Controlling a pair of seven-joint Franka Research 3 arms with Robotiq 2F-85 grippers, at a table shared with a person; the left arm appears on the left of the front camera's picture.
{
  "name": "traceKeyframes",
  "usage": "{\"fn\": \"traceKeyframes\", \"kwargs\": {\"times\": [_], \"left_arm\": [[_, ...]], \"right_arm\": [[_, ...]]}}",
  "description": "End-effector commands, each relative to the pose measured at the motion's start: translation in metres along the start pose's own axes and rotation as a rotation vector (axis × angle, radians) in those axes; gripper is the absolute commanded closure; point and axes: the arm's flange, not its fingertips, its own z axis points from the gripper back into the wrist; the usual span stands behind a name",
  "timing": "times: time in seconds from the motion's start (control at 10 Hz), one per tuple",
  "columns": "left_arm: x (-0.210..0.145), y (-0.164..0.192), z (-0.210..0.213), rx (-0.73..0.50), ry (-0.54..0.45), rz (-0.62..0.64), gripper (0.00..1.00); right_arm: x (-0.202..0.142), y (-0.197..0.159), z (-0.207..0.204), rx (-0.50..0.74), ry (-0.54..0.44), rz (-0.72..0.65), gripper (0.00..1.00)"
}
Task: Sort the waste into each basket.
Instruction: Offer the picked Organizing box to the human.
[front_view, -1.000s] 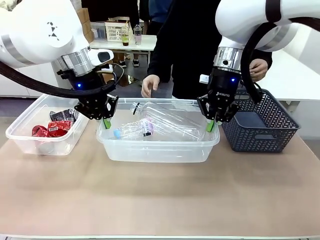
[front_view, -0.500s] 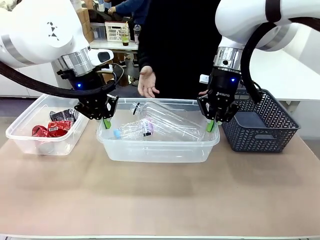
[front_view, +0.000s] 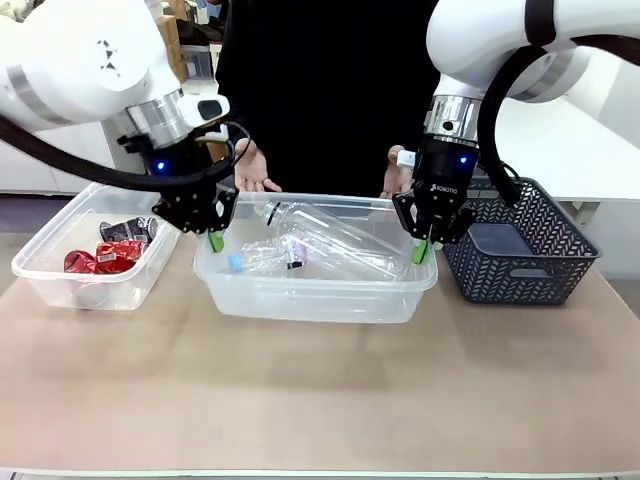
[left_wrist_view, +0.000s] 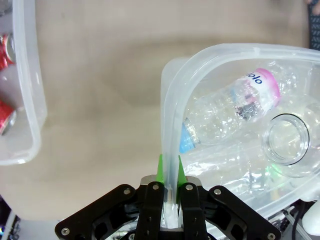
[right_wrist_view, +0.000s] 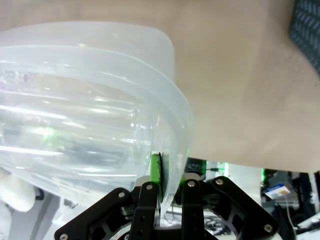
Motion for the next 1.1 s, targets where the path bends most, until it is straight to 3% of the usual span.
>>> {"fn": "traceKeyframes", "kwargs": {"times": [0.0, 0.1, 0.2, 0.4, 1.0], "left_arm": [[0.083, 0.002, 0.019, -0.022, -0.048, -0.073, 0.95], [0.115, 0.012, 0.018, -0.106, 0.001, -0.155, 0.95], [0.137, 0.023, 0.005, -0.059, 0.031, -0.128, 0.95], [0.144, 0.04, -0.019, -0.11, 0.077, -0.089, 0.95], [0.152, 0.053, -0.029, -0.072, 0.063, -0.061, 0.95]], "right_arm": [[0.057, 0.022, 0.041, -0.025, 0.022, 0.108, 0.95], [0.085, 0.021, 0.05, -0.017, 0.051, 0.126, 0.95], [0.107, 0.017, 0.051, 0.011, 0.07, 0.125, 0.95], [0.13, 0.006, 0.045, 0.052, 0.096, 0.122, 0.95], [0.138, -0.008, 0.03, 0.016, 0.071, 0.063, 0.95]]}}
